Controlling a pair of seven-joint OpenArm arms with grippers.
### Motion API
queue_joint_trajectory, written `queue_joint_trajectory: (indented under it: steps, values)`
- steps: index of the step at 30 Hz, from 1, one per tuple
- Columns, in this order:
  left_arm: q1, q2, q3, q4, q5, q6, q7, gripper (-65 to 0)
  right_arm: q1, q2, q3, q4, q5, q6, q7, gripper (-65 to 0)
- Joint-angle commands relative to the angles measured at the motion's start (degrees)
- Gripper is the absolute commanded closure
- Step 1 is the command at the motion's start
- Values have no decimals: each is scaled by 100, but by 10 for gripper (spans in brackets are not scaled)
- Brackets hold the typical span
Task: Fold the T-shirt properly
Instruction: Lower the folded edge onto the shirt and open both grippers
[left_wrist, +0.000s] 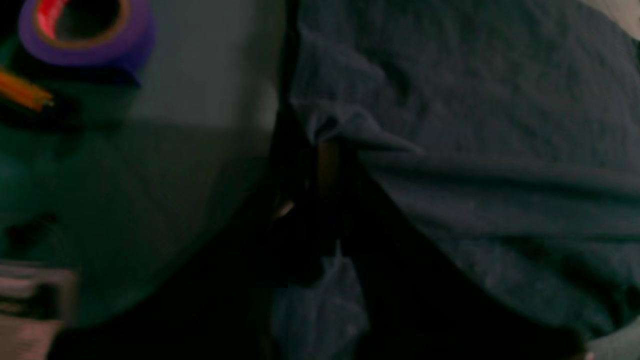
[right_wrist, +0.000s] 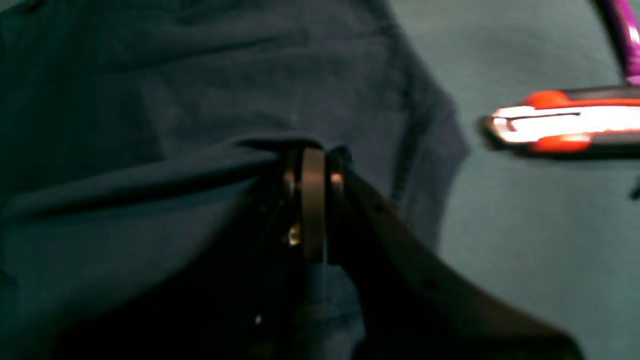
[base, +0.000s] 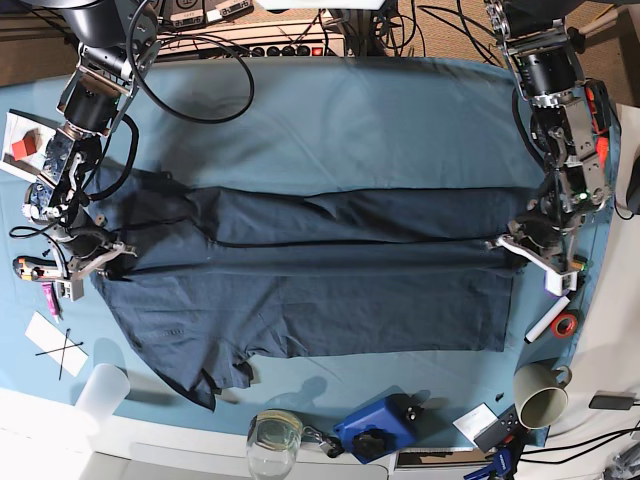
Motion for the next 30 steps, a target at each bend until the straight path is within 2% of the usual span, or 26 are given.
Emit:
queue_joint_trajectory:
  steps: [1, 5, 10, 22, 26, 27, 28, 30]
  values:
    - [-136, -57, 131, 15, 24, -22, -179, 0, 155, 133, 24, 85, -68, -138, 249, 0]
    - [-155, -57, 636, -85, 848, 50, -654, 0, 153, 133, 22, 85, -136, -133, 278, 0]
    - [-208, -59, 713, -85, 999, 505, -684, 0, 155, 133, 22, 85, -138, -133, 382, 0]
    - [-501, -168, 710, -87, 1010, 424, -476, 0, 155, 131, 22, 85, -136, -131, 426, 0]
    - [-503, -170, 708, -87, 1010, 229, -376, 0, 155, 133, 24, 85, -133, 125, 291, 0]
    - [-511, -170, 708, -85, 1010, 120, -378, -17, 155, 133, 24, 85, -131, 249, 251, 0]
    - [-516, -168, 708, -85, 1010, -2, -378, -69, 155, 133, 24, 85, -131, 350, 234, -23]
    - [-533, -168, 708, -85, 1010, -229, -378, -184, 155, 133, 24, 85, -131, 472, 234, -119]
